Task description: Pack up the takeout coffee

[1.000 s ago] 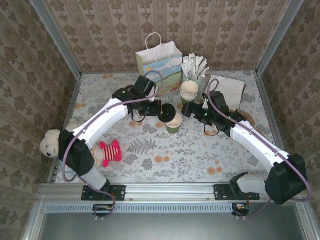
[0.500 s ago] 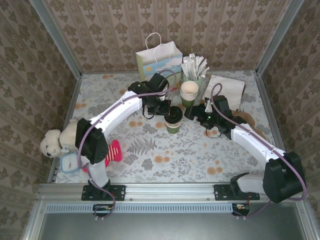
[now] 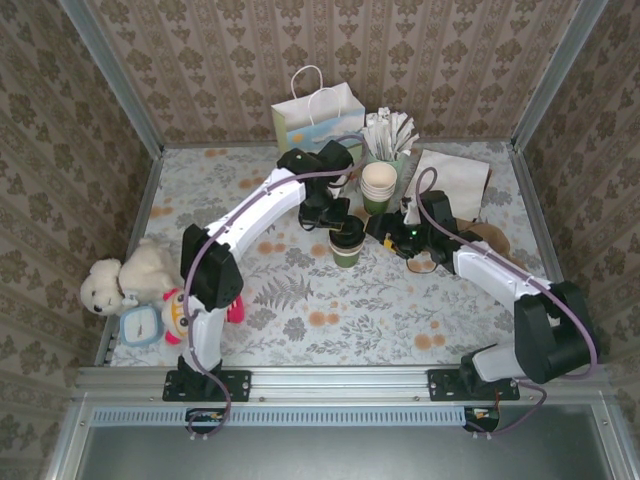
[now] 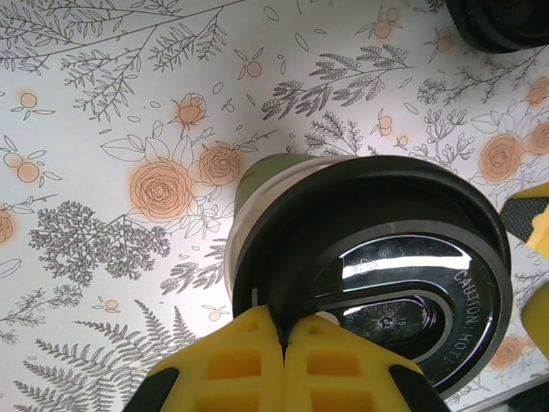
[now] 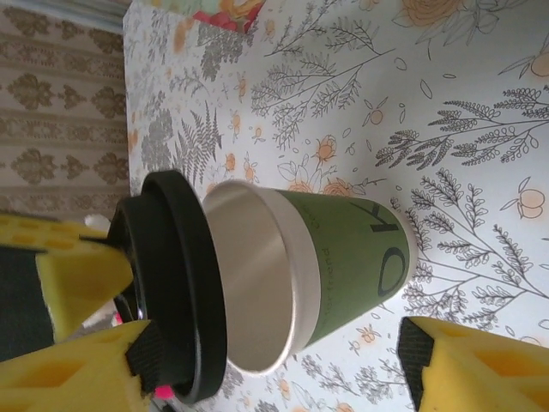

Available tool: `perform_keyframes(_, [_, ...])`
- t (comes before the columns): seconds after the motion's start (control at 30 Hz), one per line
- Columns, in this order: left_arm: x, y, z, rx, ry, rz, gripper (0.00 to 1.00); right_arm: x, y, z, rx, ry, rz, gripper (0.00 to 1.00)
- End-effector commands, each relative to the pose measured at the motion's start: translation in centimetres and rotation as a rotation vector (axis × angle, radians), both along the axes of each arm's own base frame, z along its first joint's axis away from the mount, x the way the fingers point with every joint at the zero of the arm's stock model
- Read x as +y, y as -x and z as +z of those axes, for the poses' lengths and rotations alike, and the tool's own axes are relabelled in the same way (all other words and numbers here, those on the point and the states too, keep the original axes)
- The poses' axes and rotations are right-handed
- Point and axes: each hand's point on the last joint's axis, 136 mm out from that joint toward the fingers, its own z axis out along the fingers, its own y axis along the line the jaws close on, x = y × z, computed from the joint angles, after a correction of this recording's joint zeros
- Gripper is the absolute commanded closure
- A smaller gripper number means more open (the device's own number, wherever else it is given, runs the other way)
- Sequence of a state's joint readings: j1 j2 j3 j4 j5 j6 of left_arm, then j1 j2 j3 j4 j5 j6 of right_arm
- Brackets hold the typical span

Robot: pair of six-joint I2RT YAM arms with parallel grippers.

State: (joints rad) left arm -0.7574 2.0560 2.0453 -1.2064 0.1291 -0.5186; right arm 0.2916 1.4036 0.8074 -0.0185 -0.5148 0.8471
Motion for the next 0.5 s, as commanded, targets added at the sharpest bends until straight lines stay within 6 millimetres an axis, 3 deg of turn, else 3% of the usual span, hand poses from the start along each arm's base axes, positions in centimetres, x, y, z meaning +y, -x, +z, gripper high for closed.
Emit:
perform_keyframes(0.0, [0.5, 0.5, 0.0, 0.011, -0.076, -0.047, 1.00, 0.3, -0.3, -0.6, 0.035, -0.039, -0.012, 0.33])
perform_keyframes(0.3, [1.1, 0.6, -0.5, 0.025, -0.104, -0.042, 1.00, 0.4, 0.2, -0.9, 0.023, -0.020, 0.034, 0.39])
perform_keyframes(0.47, [0.1, 1.0, -1.3, 0.047, -0.067, -0.047, 0.99, 0.3, 0.0, -1.1, 0.026, -0.010, 0.025, 0.39])
